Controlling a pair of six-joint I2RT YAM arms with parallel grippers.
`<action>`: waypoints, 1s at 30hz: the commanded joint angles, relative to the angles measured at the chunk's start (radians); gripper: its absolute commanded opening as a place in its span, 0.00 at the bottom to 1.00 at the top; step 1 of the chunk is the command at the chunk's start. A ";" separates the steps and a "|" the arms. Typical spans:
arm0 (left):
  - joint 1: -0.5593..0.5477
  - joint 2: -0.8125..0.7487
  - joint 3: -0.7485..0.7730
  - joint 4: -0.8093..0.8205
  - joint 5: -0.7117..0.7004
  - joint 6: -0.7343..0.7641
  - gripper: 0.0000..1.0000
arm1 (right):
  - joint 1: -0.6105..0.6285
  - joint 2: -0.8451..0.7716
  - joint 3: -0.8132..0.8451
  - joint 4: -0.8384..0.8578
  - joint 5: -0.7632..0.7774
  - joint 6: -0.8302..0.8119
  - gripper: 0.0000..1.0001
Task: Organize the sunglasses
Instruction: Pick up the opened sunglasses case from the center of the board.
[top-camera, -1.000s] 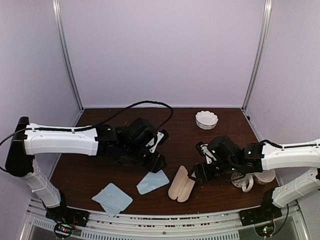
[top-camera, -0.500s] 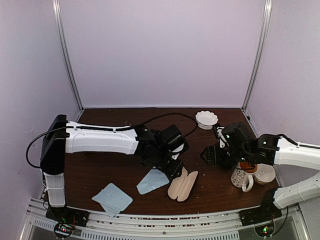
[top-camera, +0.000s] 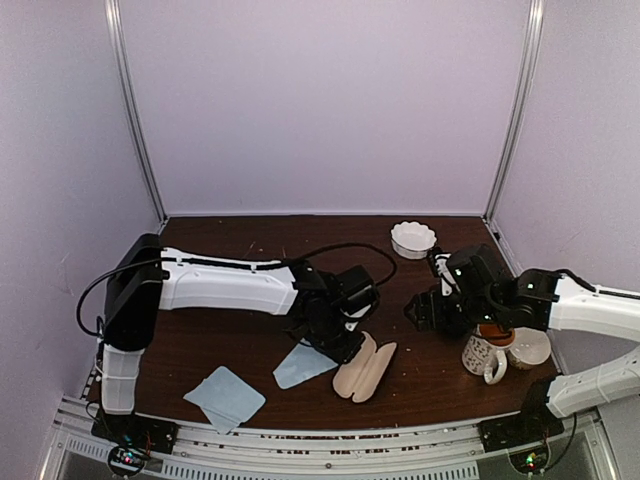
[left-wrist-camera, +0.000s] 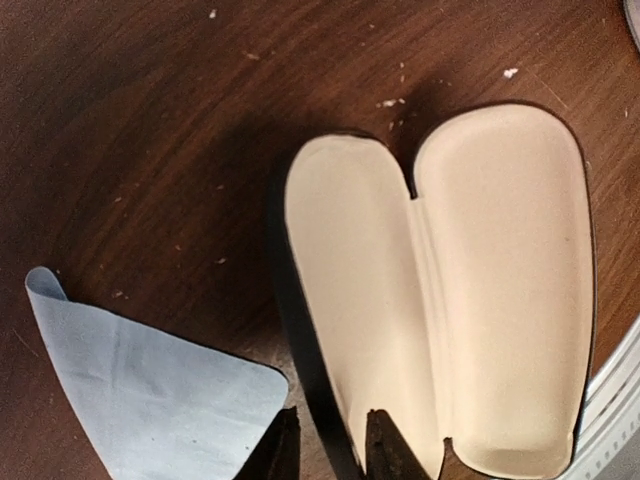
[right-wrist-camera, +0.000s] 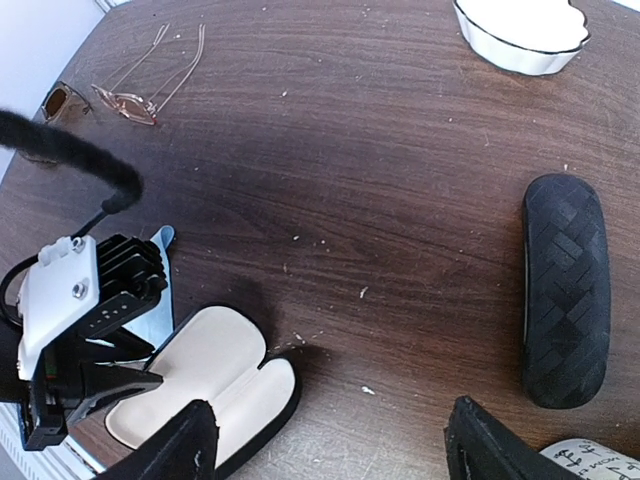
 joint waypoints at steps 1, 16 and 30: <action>-0.006 0.035 0.044 -0.004 0.001 -0.029 0.15 | -0.037 -0.032 -0.015 0.005 0.034 -0.045 0.80; 0.006 0.011 0.121 -0.028 -0.110 -0.197 0.00 | -0.287 0.204 0.170 -0.105 0.016 -0.209 0.82; 0.071 -0.115 0.018 -0.017 -0.184 -0.337 0.00 | -0.433 0.619 0.454 -0.321 -0.019 -0.447 1.00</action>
